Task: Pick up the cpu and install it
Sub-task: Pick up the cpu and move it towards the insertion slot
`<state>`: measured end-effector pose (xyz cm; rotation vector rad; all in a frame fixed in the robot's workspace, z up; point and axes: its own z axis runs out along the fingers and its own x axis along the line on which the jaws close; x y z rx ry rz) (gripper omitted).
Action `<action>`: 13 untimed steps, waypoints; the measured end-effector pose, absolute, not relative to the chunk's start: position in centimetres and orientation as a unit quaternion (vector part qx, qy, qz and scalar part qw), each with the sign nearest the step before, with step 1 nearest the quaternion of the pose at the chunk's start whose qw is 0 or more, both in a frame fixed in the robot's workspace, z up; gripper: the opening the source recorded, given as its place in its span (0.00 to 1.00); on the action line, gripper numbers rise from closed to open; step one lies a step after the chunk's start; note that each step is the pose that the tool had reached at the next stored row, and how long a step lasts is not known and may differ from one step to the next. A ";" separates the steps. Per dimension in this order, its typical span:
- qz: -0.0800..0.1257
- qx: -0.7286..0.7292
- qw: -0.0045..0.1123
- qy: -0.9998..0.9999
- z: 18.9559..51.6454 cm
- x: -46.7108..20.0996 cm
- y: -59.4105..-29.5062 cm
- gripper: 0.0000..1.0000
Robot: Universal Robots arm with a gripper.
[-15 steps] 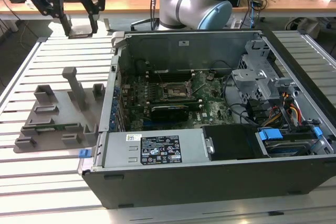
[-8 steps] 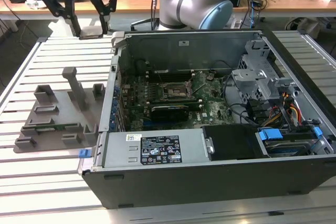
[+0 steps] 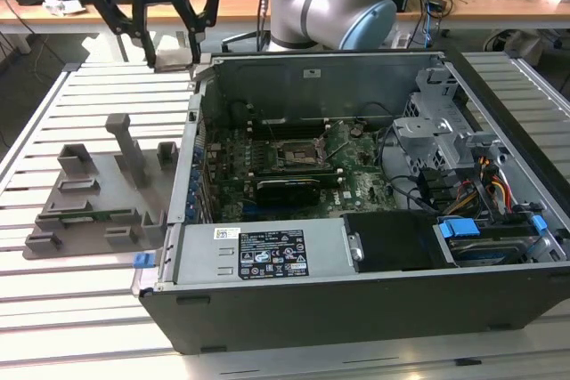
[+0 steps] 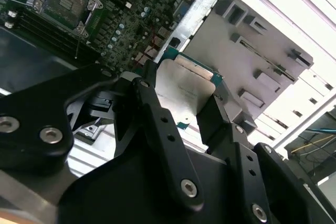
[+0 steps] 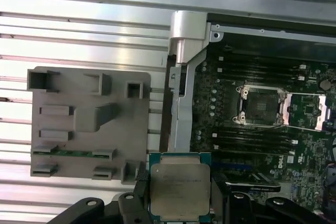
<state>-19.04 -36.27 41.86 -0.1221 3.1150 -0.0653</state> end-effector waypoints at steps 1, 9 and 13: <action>-0.021 -0.039 0.012 0.999 41.8 -18.9 -36.3 0.55; -0.021 -0.039 0.012 0.999 41.4 -17.3 -36.2 0.55; -0.021 -0.039 0.012 0.999 41.2 -16.7 -36.2 0.55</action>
